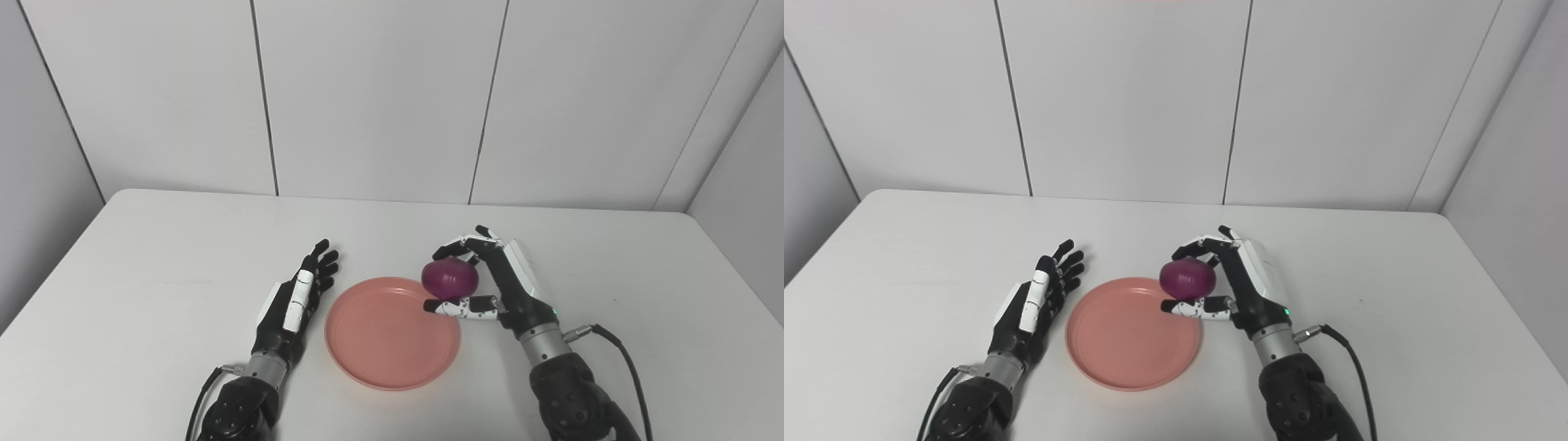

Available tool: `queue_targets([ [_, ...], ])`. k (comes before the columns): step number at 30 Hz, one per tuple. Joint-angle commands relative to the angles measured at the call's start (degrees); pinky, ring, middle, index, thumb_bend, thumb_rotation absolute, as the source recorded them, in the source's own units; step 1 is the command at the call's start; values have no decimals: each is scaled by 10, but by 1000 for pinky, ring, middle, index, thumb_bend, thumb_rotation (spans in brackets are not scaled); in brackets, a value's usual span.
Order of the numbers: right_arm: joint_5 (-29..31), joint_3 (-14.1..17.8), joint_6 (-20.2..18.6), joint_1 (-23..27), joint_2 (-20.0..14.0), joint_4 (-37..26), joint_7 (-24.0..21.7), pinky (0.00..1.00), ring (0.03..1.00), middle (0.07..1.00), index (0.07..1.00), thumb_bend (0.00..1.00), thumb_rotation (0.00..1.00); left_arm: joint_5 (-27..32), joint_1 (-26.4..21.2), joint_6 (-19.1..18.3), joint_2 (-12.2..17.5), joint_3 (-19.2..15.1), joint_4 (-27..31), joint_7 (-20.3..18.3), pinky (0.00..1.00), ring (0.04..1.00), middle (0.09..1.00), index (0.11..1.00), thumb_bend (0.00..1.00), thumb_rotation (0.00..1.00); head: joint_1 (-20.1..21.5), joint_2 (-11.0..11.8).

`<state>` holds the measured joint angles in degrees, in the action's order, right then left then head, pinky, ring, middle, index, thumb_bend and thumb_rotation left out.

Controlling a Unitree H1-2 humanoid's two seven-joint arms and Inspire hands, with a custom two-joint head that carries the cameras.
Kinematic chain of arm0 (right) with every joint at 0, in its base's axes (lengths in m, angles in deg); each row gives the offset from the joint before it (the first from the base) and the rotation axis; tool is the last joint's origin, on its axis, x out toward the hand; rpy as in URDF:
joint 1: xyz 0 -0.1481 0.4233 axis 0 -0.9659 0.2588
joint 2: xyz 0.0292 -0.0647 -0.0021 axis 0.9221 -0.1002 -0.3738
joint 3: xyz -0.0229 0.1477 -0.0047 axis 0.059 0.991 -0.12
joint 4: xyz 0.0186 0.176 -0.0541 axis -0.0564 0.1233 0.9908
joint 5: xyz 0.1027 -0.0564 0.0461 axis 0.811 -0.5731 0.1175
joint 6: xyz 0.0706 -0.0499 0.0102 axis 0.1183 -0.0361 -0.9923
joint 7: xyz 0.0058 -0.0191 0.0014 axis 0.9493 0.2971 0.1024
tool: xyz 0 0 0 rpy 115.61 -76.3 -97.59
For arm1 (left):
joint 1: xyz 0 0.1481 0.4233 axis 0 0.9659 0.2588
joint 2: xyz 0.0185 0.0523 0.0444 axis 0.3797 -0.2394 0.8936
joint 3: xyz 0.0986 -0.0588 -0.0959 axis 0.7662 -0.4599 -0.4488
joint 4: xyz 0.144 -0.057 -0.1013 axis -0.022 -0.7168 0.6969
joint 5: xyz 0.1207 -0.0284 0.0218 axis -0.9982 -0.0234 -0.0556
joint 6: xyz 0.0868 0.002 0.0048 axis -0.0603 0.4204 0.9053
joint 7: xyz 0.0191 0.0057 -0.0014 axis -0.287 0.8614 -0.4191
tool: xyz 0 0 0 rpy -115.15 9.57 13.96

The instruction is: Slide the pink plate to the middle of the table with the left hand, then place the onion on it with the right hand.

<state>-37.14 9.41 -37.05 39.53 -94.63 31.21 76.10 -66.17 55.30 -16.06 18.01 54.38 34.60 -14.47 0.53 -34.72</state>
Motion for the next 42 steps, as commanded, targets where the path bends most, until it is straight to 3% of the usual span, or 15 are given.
queue_targets([
  [1, -6, -6, 32, 28, 6, -3, 0, 350, 400, 484, 536, 513, 0, -1, -4, 11, -9, 3, 1, 5, 958, 942, 935, 929, 731, 995, -1, 2],
  [9, -17, -42, 79, 46, 24, 57, -7, 367, 411, 468, 538, 513, 0, -2, -5, 22, -9, 4, -5, 8, 955, 938, 931, 926, 724, 995, -2, 4],
  [12, -27, -52, 89, 51, 30, 82, -5, 330, 393, 460, 546, 511, 0, -2, -6, 23, -10, 3, -6, 9, 950, 938, 933, 927, 721, 1000, -2, 5],
  [19, -32, -65, 78, 54, 32, 106, -35, 350, 392, 455, 552, 510, 0, -3, -5, 22, -9, 4, -4, 11, 944, 938, 932, 927, 716, 1000, 0, 8],
  [34, -50, -65, 83, 49, 26, 129, -22, 444, 412, 466, 553, 512, 0, -2, -7, 26, -9, 3, -12, 11, 945, 937, 928, 922, 724, 997, 2, 11],
  [36, -54, -64, 80, 46, 26, 121, -18, 493, 430, 476, 541, 514, 0, -1, -7, 27, -9, 3, -12, 10, 943, 937, 929, 923, 718, 996, 3, 11],
  [37, -56, -63, 81, 45, 26, 120, -15, 534, 527, 482, 520, 521, 0, -1, -8, 28, -9, 4, -13, 10, 945, 939, 931, 925, 717, 999, 3, 11],
  [38, -54, -62, 84, 43, 26, 118, -14, 548, 561, 483, 513, 523, 0, -2, -8, 28, -8, 4, -13, 9, 945, 940, 932, 926, 716, 1000, 3, 11],
  [41, -49, -58, 82, 40, 27, 110, -18, 662, 686, 683, 498, 512, 129, -3, -9, 26, -7, 6, -13, 8, 954, 943, 936, 930, 719, 1000, 4, 11],
  [42, -48, -57, 81, 39, 27, 106, -19, 682, 711, 716, 616, 576, 180, -3, -9, 25, -7, 6, -12, 8, 953, 942, 936, 930, 721, 1000, 4, 11],
])
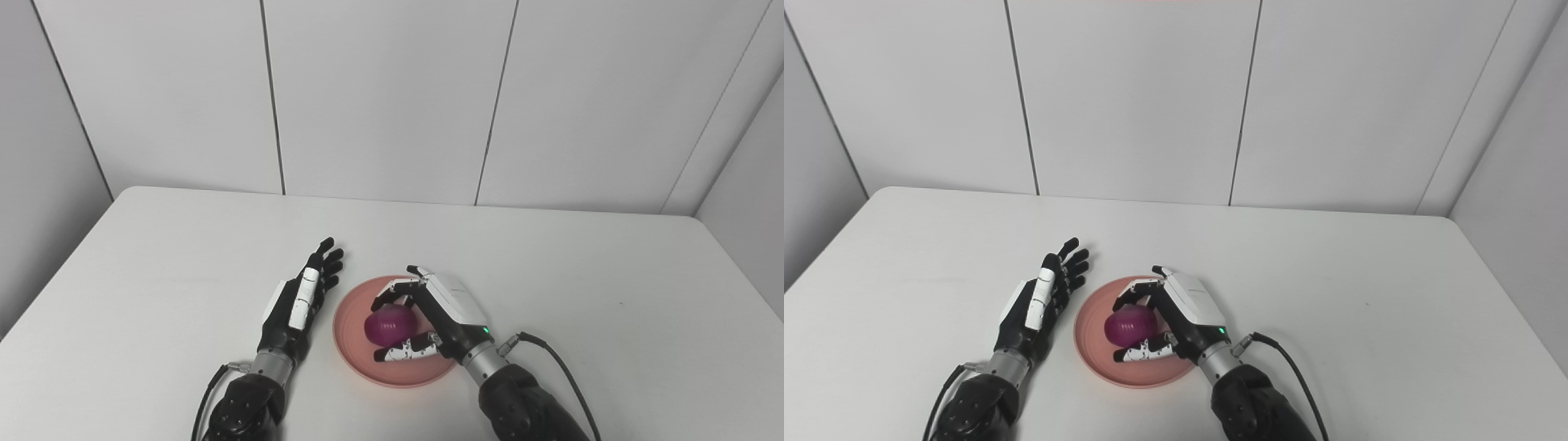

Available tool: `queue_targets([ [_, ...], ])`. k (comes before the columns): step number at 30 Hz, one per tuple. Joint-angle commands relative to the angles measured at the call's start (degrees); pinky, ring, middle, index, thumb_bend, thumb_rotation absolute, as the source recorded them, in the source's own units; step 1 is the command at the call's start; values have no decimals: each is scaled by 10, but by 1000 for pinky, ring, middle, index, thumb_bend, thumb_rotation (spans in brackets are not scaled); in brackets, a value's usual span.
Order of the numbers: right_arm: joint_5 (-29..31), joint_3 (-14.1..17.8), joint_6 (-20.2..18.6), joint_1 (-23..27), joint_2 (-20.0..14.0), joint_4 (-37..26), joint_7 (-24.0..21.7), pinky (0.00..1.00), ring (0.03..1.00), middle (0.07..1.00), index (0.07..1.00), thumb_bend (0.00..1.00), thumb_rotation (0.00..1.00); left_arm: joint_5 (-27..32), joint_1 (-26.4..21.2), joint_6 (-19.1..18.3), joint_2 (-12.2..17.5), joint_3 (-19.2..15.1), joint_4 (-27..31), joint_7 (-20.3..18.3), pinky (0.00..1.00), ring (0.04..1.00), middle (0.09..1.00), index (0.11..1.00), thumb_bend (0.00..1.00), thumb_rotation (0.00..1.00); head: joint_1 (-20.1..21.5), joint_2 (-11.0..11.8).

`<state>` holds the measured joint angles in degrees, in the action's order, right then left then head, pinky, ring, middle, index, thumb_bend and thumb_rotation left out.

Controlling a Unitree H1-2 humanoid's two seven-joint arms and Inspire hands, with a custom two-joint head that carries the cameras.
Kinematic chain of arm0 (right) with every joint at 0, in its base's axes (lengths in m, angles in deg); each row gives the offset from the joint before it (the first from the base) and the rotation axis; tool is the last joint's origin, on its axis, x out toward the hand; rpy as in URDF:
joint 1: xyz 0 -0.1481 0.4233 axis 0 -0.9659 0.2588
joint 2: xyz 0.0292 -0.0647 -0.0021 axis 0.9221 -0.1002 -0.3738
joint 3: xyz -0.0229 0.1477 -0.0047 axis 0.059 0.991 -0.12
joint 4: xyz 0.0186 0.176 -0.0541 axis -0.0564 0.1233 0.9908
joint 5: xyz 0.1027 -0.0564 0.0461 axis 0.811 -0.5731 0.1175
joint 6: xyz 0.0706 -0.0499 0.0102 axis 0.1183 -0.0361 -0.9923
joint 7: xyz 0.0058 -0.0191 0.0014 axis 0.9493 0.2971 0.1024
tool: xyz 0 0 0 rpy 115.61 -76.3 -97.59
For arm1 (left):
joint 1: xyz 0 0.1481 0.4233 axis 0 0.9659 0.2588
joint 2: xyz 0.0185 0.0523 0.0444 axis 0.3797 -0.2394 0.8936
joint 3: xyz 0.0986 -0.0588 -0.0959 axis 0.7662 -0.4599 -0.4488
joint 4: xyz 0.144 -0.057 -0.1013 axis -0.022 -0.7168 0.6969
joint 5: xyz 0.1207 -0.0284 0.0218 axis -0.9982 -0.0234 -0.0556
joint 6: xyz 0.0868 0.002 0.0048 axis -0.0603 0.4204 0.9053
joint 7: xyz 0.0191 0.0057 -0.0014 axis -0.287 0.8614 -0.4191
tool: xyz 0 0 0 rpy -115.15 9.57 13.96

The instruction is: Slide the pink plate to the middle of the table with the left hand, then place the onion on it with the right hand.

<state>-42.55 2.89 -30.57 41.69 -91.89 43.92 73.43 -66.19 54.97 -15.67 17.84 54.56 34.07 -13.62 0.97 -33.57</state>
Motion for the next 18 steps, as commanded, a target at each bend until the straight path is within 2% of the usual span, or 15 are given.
queue_targets([
  [1, 8, 10, 16, 16, 0, -25, 7, 684, 714, 720, 641, 590, 190, -3, -6, 21, -5, 4, -7, -1, 953, 942, 936, 930, 722, 1000, 1, 0],
  [4, 13, 14, 23, 12, -1, -38, 6, 696, 758, 775, 771, 650, 299, -4, -7, 22, -4, 4, -7, 1, 950, 942, 935, 930, 724, 1000, 2, 0],
  [11, 32, 18, 52, 3, -10, -57, 10, 709, 815, 843, 866, 710, 537, -3, -7, 25, -5, 0, -13, 3, 949, 937, 931, 926, 728, 997, 4, 1],
  [15, 42, 29, 91, -4, -11, -55, 29, 726, 828, 864, 879, 744, 584, 1, -6, 26, -5, -1, -13, 1, 947, 938, 932, 927, 724, 993, 6, 0],
  [18, 47, 37, 115, -8, -11, -54, 39, 742, 836, 882, 886, 736, 582, 1, -5, 22, -5, 0, -8, 1, 954, 940, 934, 927, 722, 991, 7, 1],
])
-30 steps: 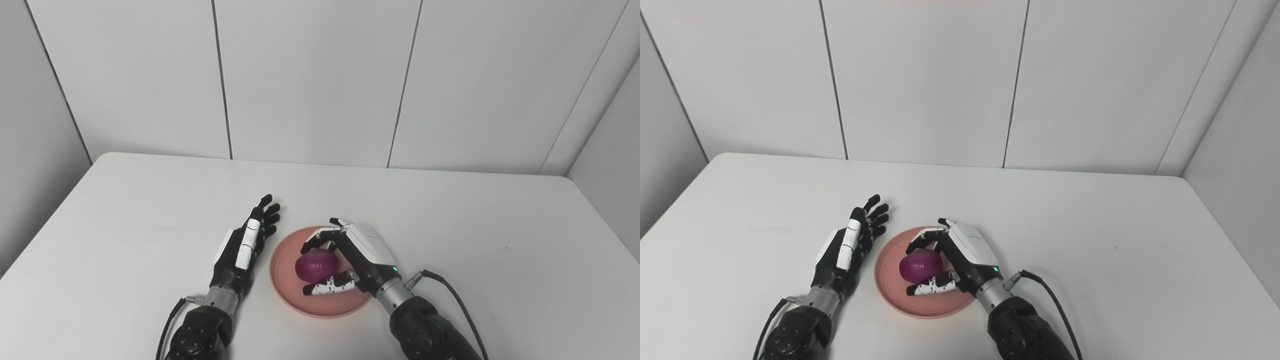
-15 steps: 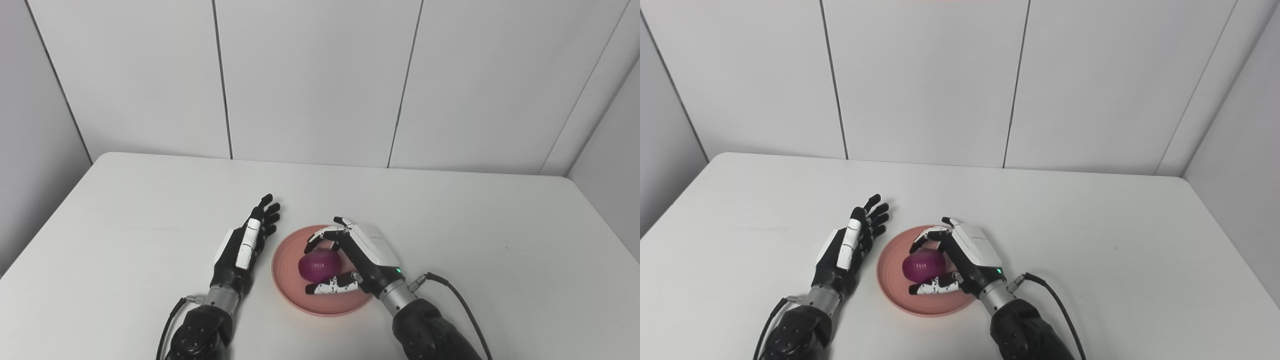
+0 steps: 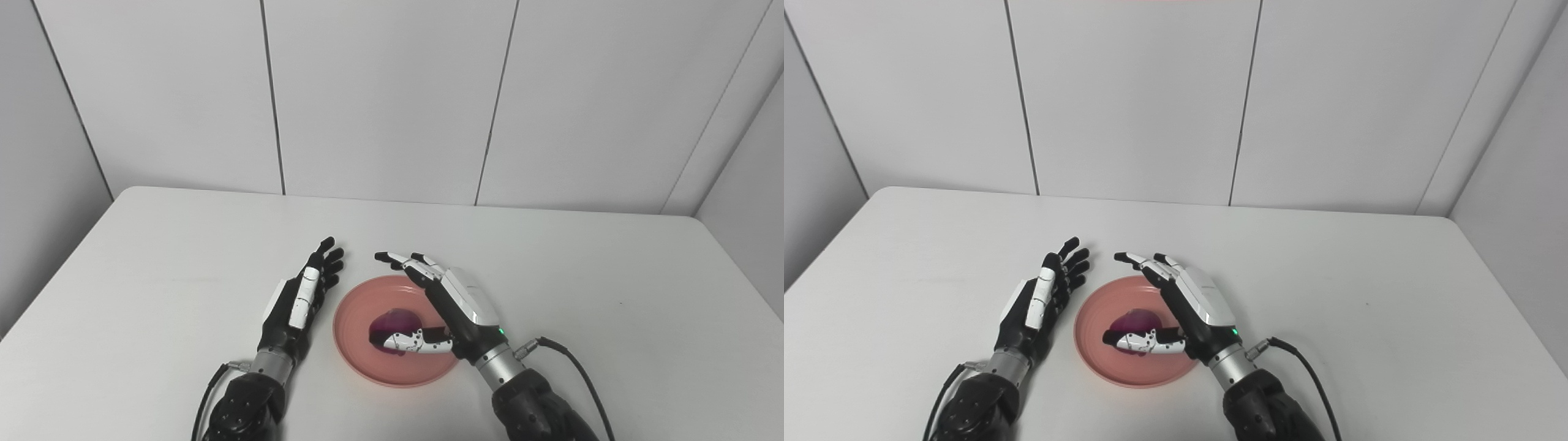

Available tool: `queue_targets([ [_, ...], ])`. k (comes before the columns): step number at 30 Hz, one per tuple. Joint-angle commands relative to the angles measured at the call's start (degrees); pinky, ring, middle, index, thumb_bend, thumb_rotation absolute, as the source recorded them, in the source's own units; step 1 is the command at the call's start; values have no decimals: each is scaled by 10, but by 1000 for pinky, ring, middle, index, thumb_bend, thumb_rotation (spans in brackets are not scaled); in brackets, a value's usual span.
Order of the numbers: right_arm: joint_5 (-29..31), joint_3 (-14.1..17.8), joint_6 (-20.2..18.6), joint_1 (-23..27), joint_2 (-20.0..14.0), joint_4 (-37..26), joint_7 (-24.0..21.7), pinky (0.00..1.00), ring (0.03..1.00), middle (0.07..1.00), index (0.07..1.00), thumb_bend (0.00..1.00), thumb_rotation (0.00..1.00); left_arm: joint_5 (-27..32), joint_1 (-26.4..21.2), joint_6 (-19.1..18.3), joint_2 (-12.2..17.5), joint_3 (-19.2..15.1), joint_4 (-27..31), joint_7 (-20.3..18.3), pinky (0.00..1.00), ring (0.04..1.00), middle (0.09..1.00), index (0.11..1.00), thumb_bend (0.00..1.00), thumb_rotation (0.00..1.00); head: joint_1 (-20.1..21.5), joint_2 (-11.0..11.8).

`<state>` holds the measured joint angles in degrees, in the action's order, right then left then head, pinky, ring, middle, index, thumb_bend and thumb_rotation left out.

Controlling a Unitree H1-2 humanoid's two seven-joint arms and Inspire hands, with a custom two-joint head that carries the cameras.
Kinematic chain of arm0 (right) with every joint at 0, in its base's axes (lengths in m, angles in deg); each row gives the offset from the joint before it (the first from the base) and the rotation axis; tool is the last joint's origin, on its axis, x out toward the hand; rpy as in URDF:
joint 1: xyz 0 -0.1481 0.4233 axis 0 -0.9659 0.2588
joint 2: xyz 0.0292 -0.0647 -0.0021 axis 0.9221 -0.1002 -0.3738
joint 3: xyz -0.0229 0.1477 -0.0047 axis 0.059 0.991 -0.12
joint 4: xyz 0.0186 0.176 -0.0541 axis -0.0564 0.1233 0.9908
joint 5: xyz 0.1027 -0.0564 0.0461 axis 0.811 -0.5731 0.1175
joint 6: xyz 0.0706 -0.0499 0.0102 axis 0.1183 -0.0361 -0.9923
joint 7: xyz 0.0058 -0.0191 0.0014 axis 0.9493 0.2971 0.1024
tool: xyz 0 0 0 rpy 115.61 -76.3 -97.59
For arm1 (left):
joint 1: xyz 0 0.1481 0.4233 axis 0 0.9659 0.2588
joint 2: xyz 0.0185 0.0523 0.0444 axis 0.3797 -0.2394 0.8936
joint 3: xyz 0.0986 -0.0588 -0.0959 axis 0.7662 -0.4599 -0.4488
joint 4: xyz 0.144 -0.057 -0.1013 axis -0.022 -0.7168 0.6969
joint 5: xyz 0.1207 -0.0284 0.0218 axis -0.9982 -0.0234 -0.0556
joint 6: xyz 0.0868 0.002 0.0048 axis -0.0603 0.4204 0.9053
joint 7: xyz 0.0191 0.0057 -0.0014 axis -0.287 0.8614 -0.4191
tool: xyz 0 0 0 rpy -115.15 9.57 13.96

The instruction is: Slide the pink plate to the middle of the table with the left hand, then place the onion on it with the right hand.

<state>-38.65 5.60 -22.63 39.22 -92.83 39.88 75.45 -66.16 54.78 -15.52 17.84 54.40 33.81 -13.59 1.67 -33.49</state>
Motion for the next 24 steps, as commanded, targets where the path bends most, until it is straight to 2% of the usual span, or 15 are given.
queue_targets([
  [1, 14, 13, 40, 15, -2, -16, 18, 751, 845, 892, 896, 729, 587, 1, -3, 19, -5, 2, -4, 0, 960, 944, 936, 929, 722, 993, 1, 0],
  [6, 42, 28, 50, 8, -4, -27, 6, 807, 902, 937, 946, 702, 655, 2, -4, 20, -3, 1, -8, -3, 966, 943, 936, 929, 725, 991, 3, 1],
  [10, 72, 45, 57, 2, -9, -32, 4, 895, 952, 983, 994, 697, 768, 2, -2, 17, -1, 3, -3, -6, 976, 949, 944, 939, 716, 1000, 3, 1],
  [12, 90, 55, 55, -2, -9, -34, 1, 934, 971, 996, 1000, 735, 845, 2, -1, 16, 0, 4, -2, -7, 983, 953, 946, 941, 717, 1000, 3, 1],
  [13, 90, 63, 48, -5, -9, -37, 5, 937, 973, 997, 1000, 739, 851, 2, -1, 16, 0, 3, -2, -8, 983, 953, 946, 941, 717, 1000, 3, 1],
  [15, 89, 77, 37, -9, -7, -38, 13, 884, 950, 991, 1000, 780, 926, 3, 0, 16, 0, 3, -2, -8, 983, 954, 948, 941, 718, 1000, 3, 1],
  [16, 106, 88, 25, -12, -4, -37, 8, 877, 939, 980, 993, 785, 969, 3, 0, 17, 0, 2, -2, -8, 982, 953, 947, 939, 721, 1000, 3, 1],
  [20, 226, 120, 6, -12, 0, -24, -39, 990, 995, 998, 999, 709, 983, 4, 1, 17, 0, 1, -1, -8, 973, 951, 945, 937, 727, 999, 3, 1],
  [24, 271, 143, -21, -10, -1, -13, -57, 1000, 1000, 1000, 1000, 703, 992, 6, 1, 21, -1, -1, -5, -8, 967, 948, 943, 934, 730, 991, 3, 1],
])
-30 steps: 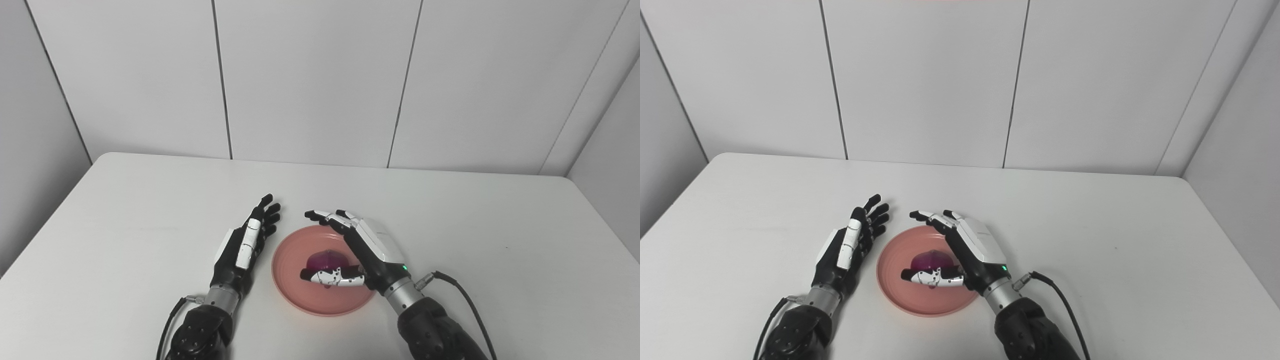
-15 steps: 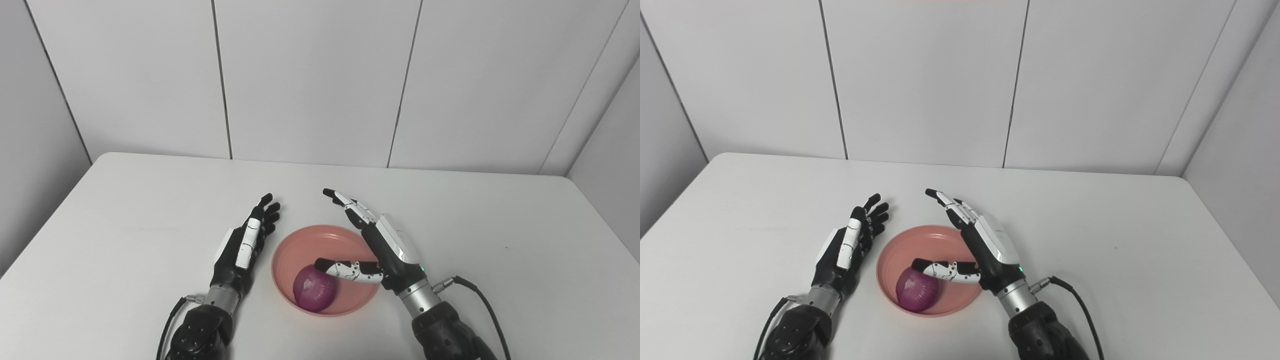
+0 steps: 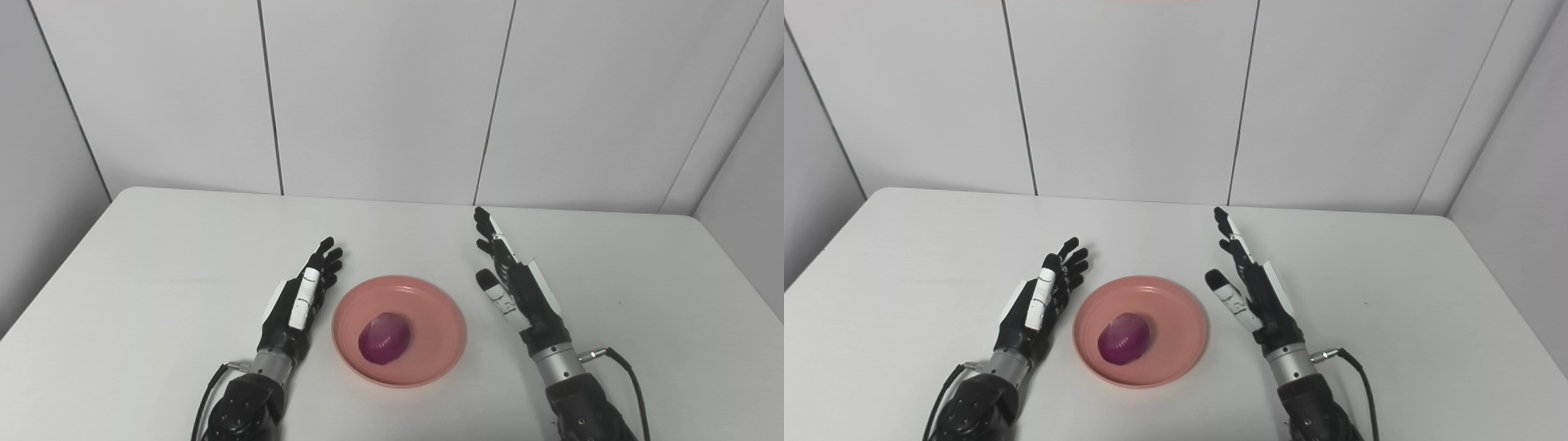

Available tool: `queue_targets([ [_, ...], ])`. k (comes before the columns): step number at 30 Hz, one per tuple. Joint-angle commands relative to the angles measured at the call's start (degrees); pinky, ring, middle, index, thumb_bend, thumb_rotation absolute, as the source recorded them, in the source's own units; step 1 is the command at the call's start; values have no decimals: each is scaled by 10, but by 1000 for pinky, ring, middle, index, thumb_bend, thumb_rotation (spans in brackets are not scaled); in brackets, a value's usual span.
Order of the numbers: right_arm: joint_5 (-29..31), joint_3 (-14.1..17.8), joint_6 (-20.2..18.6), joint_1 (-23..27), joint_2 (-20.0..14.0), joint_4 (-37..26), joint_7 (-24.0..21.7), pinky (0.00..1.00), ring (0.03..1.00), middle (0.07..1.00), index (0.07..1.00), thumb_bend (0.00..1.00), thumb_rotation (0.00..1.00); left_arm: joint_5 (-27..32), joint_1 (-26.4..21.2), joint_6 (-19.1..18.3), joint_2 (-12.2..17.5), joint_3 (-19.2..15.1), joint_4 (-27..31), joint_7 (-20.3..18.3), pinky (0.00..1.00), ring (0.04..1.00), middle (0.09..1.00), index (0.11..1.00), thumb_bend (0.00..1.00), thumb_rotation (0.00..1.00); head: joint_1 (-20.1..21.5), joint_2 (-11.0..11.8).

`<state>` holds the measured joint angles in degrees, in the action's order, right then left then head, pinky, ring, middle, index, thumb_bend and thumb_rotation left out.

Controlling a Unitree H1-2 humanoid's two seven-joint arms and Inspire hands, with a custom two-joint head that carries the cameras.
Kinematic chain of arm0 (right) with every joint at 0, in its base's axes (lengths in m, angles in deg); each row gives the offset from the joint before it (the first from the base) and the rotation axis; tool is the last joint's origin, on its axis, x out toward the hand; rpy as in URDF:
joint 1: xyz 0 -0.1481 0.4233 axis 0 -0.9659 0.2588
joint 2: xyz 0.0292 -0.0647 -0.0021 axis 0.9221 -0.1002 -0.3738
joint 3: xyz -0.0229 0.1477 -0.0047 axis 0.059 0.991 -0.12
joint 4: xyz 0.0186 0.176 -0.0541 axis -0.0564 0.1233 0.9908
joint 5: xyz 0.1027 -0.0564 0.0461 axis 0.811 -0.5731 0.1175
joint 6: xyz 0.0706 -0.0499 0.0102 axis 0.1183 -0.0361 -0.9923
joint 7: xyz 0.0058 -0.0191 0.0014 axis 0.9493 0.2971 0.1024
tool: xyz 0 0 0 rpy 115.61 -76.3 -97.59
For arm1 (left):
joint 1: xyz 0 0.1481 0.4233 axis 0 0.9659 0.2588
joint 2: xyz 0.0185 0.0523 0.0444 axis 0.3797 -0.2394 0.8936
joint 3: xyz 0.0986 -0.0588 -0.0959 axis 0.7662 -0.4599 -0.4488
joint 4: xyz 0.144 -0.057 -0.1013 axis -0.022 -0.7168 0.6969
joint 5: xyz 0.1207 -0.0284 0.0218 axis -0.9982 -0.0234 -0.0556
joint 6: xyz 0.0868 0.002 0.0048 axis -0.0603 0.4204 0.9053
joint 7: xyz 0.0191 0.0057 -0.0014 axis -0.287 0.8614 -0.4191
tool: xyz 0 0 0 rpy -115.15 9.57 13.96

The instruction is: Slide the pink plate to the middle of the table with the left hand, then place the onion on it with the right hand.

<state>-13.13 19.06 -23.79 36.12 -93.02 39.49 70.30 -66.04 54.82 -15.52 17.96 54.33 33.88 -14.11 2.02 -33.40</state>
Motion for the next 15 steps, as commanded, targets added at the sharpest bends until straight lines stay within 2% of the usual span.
queue_targets([
  [1, 20, 13, -13, 22, 0, -4, -7, 1000, 1000, 1000, 1000, 704, 996, 5, 0, 22, -2, 0, -6, -2, 967, 947, 943, 934, 731, 991, 0, 0],
  [8, 25, 32, -25, 20, 5, 15, -5, 1000, 1000, 1000, 1000, 694, 1000, 2, -2, 33, 1, -1, -16, -3, 965, 944, 939, 934, 740, 995, -1, -2],
  [15, 10, 32, -31, 15, 11, 38, -3, 1000, 1000, 1000, 1000, 683, 1000, -2, -1, 49, 5, -2, -27, -1, 992, 965, 954, 947, 748, 1000, 2, -4],
])
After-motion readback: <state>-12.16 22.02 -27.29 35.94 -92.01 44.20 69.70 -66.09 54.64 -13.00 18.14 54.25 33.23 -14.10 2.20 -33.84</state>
